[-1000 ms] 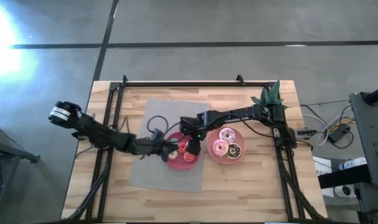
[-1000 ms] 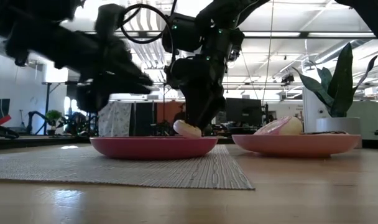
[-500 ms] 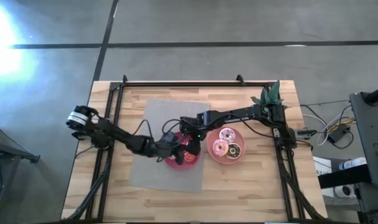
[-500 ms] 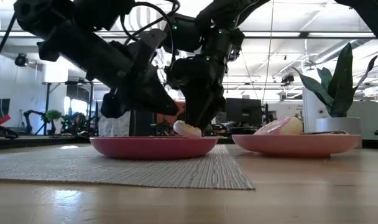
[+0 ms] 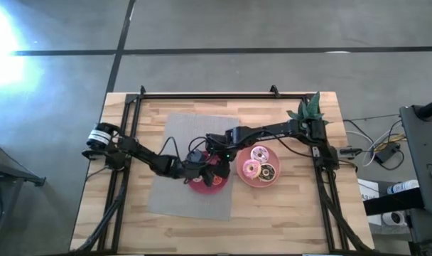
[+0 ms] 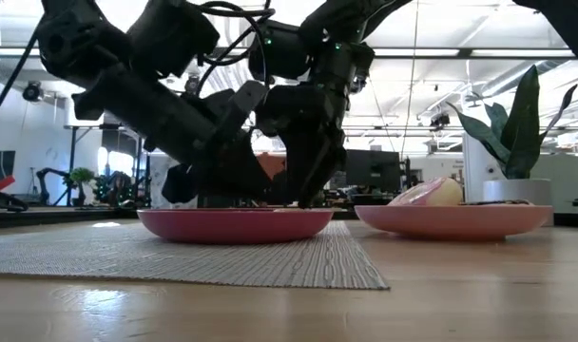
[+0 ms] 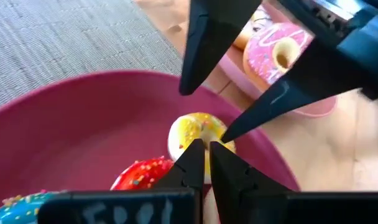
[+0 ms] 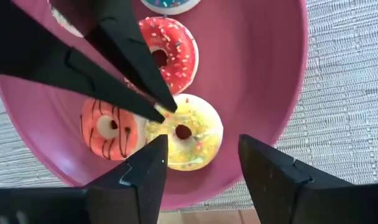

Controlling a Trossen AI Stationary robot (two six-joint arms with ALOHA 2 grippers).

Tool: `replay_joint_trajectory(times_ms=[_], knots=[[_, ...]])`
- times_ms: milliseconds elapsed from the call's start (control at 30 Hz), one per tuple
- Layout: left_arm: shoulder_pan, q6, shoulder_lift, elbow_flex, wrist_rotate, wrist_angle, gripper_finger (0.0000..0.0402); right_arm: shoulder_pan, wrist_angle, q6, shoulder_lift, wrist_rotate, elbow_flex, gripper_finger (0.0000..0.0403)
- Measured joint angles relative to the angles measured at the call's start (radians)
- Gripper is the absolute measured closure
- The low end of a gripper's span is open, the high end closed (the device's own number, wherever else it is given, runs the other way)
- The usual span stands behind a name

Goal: Pick & Place donuts
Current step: Put the small yellow donut on the light pink plate, then return to Home Position

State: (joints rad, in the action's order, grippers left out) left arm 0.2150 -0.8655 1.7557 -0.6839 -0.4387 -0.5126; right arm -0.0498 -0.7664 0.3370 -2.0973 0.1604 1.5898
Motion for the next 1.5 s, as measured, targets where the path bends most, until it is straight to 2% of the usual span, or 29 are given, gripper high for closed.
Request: replay_joint_trajectory(times_ms=[200, 300, 467, 567, 667, 800, 867, 967, 1000, 1067, 1233, 1400, 1500], knots=[[0.019, 0.015, -0.073, 0.001, 0.001, 0.048, 0.0401, 0.000, -0.012, -0.046, 0.042, -0.010, 0.000, 0.0216], [0.042, 0.065, -0.152, -0.001, -0.002, 0.117, 0.0401, 0.000, -0.022, -0.078, 0.095, -0.081, 0.000, 0.0216], [0.092, 0.101, -0.303, 0.004, 0.002, 0.327, 0.0401, -0.007, -0.025, -0.186, 0.229, -0.158, -0.031, 0.0216], [0.123, 0.105, -0.399, 0.032, 0.003, 0.366, 0.0401, -0.009, -0.008, -0.227, 0.322, -0.166, -0.087, 0.0216], [0.136, 0.101, -0.489, 0.063, 0.052, 0.383, 0.0401, -0.008, 0.047, -0.238, 0.446, -0.215, -0.166, 0.0216], [0.137, 0.034, -0.610, 0.084, 0.059, 0.484, 0.0401, 0.003, 0.017, -0.172, 0.595, -0.367, -0.256, 0.0216], [0.137, -0.011, -0.659, 0.086, 0.064, 0.511, 0.0401, 0.005, -0.021, -0.119, 0.669, -0.376, -0.293, 0.0216], [0.138, -0.125, -0.724, 0.087, 0.137, 0.530, 0.0401, 0.004, -0.033, 0.057, 0.781, -0.346, -0.326, 0.0216], [0.138, -0.118, -0.740, 0.087, 0.150, 0.520, 0.0401, 0.005, -0.041, 0.099, 0.818, -0.340, -0.341, 0.0216], [0.138, -0.009, -0.761, 0.092, 0.154, 0.475, 0.0401, 0.019, -0.010, 0.116, 0.884, -0.315, -0.372, 0.0216], [0.136, 0.240, -0.767, 0.169, 0.218, 0.196, 0.0401, 0.088, 0.169, 0.087, 1.069, -0.262, -0.547, 0.0216], [0.118, 0.289, -0.721, 0.361, 0.237, -0.201, 0.0401, 0.156, 0.458, 0.164, 1.223, -0.263, -0.848, 0.0216], [0.078, 0.308, -0.764, 0.438, 0.278, -0.315, 0.0401, 0.157, 0.523, 0.230, 1.302, -0.261, -0.967, 0.0216]])
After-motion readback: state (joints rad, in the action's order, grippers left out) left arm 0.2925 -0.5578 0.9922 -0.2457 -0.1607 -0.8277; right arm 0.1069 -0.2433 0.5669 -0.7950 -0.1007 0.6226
